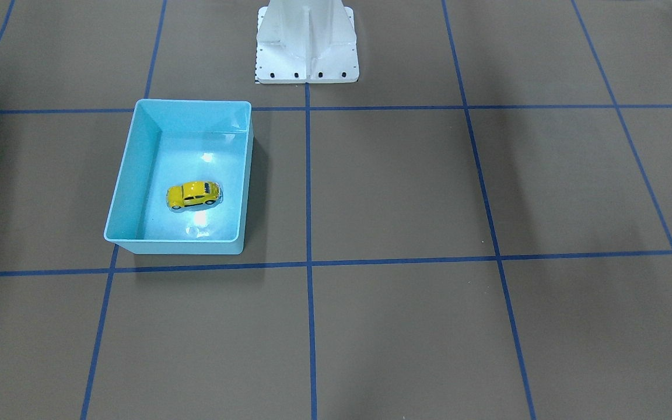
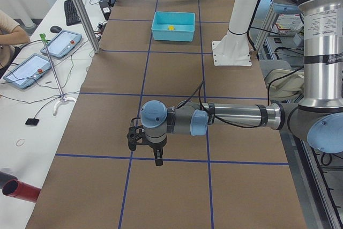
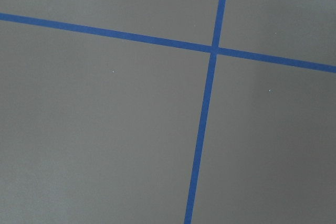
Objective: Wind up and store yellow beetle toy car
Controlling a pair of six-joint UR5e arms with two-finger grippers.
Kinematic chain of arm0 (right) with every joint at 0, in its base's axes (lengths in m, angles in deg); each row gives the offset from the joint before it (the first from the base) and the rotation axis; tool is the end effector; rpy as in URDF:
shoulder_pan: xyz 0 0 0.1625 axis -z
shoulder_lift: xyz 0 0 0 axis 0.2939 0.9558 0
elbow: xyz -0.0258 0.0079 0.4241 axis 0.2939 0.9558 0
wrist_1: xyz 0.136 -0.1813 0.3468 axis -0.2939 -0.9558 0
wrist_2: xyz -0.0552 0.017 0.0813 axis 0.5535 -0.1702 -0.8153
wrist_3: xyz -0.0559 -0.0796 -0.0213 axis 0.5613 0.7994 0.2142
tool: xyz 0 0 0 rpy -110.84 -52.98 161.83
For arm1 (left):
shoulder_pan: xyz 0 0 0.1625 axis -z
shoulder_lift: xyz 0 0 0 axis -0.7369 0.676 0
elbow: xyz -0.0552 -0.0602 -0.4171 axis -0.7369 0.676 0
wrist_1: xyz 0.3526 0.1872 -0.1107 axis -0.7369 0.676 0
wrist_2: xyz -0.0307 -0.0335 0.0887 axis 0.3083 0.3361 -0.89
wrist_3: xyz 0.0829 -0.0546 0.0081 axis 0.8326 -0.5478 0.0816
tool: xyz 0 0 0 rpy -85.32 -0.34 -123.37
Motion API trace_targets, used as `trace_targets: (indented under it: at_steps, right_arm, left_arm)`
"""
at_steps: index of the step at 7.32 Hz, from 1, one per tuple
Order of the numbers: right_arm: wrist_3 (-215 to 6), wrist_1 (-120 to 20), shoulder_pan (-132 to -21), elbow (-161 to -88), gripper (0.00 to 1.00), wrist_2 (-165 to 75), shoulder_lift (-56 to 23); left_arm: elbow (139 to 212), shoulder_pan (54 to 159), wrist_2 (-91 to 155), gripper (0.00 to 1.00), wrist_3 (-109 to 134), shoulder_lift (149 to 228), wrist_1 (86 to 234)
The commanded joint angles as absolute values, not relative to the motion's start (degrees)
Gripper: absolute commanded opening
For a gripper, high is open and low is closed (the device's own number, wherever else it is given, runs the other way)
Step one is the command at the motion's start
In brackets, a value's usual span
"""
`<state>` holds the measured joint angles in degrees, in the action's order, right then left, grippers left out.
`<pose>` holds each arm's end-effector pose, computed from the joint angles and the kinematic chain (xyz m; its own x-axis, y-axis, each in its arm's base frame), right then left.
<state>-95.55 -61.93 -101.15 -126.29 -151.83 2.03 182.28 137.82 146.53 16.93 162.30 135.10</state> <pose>0.0159 -0.5152 0.6056 0.7586 -0.0385 0.6504 0.0062 0.9986 0.0519 -0.0641 -0.4454 0.6424 0.6800 -0.1490 -0.7179 0.1282 0.9882 -0.0836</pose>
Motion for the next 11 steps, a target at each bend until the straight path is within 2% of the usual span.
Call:
trace_targets:
  at_steps: [1,11]
  right_arm:
    - [-95.63,-62.00,-101.29,-126.33,1.00,-151.88,2.15]
    - [-95.45,-62.00,-102.96,-125.89,1.00,-152.14,2.59]
  left_arm:
    - [182.33,137.82,146.53,1.00,16.99,162.68,135.10]
    - [182.42,137.82,146.53,1.00,16.90,162.51,135.10]
